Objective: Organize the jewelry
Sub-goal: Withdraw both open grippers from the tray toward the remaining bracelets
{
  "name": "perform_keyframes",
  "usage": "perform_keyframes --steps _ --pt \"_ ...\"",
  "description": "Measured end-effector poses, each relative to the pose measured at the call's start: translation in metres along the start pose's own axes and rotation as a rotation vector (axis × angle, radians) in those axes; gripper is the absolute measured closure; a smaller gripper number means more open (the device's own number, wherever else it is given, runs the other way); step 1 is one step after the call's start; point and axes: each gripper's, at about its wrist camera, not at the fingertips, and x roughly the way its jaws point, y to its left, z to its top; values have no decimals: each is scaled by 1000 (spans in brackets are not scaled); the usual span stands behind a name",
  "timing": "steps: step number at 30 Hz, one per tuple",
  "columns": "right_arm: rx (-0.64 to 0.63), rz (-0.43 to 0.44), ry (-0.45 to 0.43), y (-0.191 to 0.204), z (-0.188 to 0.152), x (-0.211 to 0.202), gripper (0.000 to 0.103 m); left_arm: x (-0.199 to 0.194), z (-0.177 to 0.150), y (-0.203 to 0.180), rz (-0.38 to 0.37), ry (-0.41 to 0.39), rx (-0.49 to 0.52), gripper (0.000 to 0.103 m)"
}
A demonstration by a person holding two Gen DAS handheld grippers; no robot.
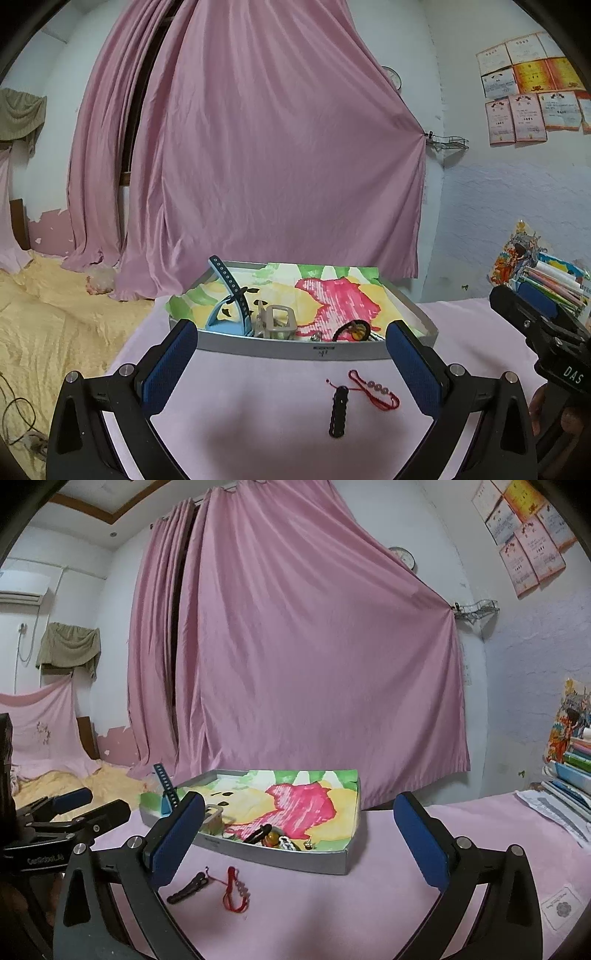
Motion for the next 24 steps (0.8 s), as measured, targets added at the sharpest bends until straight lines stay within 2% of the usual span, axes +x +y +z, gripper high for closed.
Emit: perform_keyframes --steps 8,14,24 --pt "-9 25 24 3 -7 -14 2 -7 -10 0 -3 40 3 1" --pt "-11 18 86 1 -19 -11 2 -6 -18 2 3 78 5 1" --pt "-4 15 238 -9 -33 10 2 13 -30 13 -16 237 -47 1"
